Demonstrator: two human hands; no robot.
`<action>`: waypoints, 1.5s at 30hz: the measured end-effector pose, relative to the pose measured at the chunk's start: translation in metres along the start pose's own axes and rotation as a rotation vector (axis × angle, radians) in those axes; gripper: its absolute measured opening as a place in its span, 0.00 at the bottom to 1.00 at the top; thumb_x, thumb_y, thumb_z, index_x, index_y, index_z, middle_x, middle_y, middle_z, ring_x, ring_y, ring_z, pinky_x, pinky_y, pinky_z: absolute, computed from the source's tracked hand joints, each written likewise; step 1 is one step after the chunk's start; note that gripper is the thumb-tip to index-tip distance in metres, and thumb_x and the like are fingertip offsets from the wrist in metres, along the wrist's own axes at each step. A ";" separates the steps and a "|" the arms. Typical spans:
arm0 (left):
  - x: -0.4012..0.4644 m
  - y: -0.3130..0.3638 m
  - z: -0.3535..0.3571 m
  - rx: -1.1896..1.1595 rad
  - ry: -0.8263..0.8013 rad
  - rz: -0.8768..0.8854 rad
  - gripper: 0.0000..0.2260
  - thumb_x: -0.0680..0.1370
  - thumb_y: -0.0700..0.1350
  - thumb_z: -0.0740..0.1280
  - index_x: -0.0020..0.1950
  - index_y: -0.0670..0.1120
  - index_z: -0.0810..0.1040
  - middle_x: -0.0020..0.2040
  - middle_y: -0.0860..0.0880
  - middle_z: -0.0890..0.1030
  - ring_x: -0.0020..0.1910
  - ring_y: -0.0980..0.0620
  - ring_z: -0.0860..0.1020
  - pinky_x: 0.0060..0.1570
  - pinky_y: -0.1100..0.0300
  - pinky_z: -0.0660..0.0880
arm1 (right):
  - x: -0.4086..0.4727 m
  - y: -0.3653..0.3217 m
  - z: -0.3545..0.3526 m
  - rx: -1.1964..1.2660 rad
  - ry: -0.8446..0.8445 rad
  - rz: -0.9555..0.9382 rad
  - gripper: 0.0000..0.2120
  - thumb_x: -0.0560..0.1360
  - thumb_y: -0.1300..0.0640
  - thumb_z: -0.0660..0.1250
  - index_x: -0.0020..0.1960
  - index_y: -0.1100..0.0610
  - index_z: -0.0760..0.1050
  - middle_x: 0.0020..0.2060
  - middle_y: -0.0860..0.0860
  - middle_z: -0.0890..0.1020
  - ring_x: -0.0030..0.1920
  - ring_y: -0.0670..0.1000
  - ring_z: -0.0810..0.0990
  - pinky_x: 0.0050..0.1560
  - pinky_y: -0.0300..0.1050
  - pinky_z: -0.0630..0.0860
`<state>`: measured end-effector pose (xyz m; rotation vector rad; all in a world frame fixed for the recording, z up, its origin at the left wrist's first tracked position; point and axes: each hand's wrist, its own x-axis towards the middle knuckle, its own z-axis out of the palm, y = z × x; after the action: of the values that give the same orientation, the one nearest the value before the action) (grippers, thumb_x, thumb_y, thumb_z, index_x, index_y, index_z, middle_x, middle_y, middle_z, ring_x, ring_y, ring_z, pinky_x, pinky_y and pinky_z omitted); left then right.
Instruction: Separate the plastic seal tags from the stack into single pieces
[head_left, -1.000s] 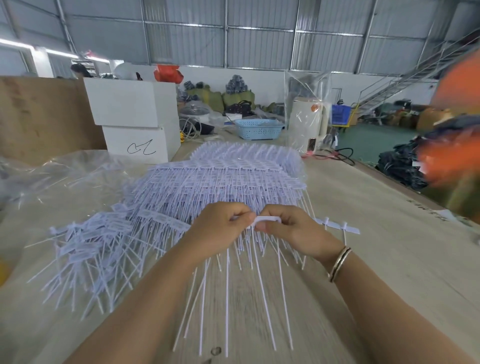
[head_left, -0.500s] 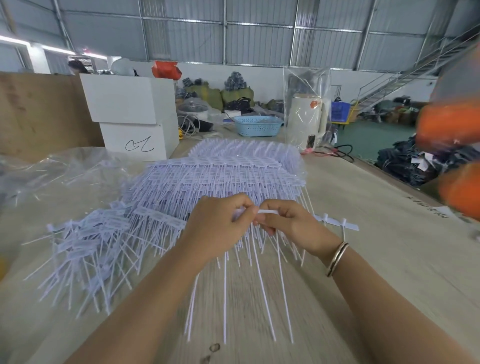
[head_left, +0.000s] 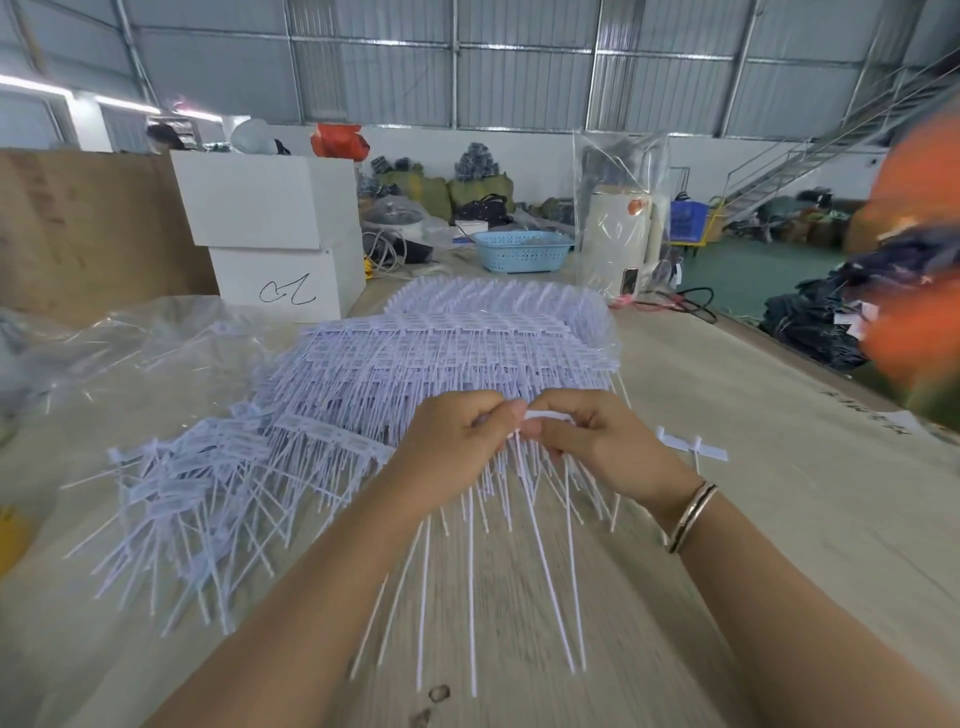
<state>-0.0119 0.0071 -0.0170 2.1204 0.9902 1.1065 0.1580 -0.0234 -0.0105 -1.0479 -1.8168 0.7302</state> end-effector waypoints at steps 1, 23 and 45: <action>0.000 0.001 -0.001 -0.066 -0.006 -0.029 0.17 0.79 0.50 0.63 0.33 0.44 0.76 0.27 0.50 0.73 0.27 0.54 0.70 0.31 0.61 0.65 | 0.000 0.001 0.002 0.024 0.028 -0.017 0.07 0.76 0.59 0.67 0.40 0.53 0.80 0.27 0.48 0.73 0.30 0.48 0.69 0.34 0.39 0.65; -0.006 -0.015 -0.004 0.380 0.061 0.154 0.09 0.73 0.49 0.58 0.35 0.52 0.74 0.21 0.52 0.68 0.23 0.51 0.71 0.34 0.59 0.59 | 0.002 0.014 0.014 0.087 -0.026 0.140 0.13 0.76 0.57 0.68 0.39 0.62 0.69 0.28 0.49 0.65 0.27 0.45 0.62 0.30 0.36 0.61; -0.001 -0.027 -0.006 0.280 -0.031 0.014 0.18 0.80 0.50 0.63 0.31 0.44 0.71 0.25 0.52 0.67 0.25 0.55 0.66 0.29 0.60 0.60 | 0.007 0.016 0.020 0.169 -0.174 0.243 0.17 0.76 0.57 0.66 0.29 0.48 0.79 0.27 0.49 0.77 0.34 0.49 0.74 0.43 0.45 0.67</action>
<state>-0.0272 0.0223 -0.0341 2.3590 1.1755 0.9851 0.1440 -0.0106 -0.0296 -1.1327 -1.7538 1.1322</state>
